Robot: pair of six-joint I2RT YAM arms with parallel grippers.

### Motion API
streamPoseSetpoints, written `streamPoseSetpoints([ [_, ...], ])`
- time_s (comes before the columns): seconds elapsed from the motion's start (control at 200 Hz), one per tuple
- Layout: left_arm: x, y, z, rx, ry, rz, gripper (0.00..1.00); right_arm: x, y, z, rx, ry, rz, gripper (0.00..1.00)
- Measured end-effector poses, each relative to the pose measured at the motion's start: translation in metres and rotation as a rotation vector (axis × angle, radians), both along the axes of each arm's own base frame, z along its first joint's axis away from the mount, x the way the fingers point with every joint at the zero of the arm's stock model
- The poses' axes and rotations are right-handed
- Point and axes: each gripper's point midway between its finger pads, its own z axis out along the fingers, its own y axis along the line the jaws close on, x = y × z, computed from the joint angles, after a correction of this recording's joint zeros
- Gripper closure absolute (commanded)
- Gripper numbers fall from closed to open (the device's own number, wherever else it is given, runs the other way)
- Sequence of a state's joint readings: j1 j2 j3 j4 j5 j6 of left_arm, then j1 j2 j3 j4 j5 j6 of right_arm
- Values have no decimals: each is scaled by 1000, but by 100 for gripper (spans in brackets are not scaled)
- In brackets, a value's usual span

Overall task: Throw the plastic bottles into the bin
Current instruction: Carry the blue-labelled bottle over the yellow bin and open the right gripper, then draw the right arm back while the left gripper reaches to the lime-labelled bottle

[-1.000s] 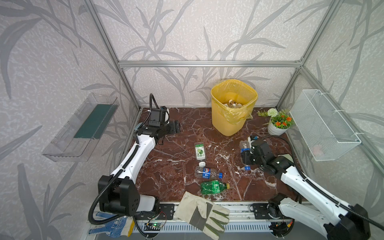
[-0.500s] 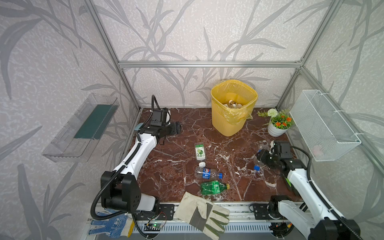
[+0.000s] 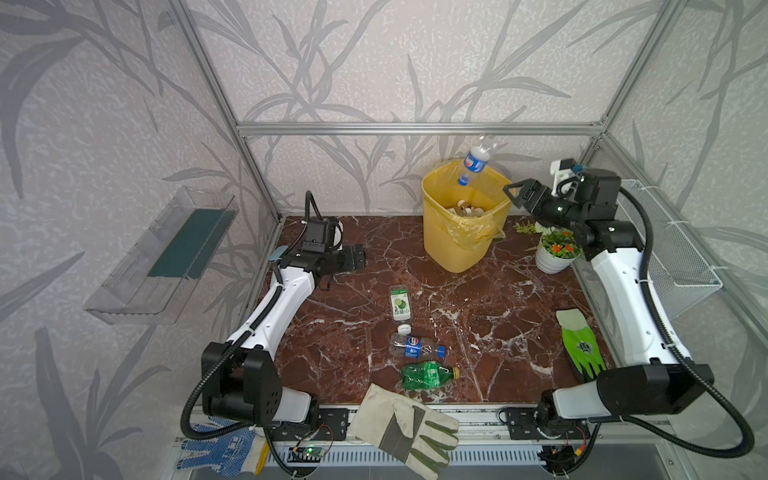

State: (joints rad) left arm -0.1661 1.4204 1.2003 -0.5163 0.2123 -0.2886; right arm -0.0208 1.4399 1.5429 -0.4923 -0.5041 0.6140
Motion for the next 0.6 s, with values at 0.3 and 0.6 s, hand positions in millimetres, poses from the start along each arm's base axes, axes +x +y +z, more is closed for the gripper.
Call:
streamPoseSetpoints([
  [0.3,-25,-54,-16,-40,63,-105,1,-56,-49,-141,25,306,-139,1],
  [0.6,-59,-118,-67,-46,220,-198,1,-69,-51,-172,-7,316,-139,1],
])
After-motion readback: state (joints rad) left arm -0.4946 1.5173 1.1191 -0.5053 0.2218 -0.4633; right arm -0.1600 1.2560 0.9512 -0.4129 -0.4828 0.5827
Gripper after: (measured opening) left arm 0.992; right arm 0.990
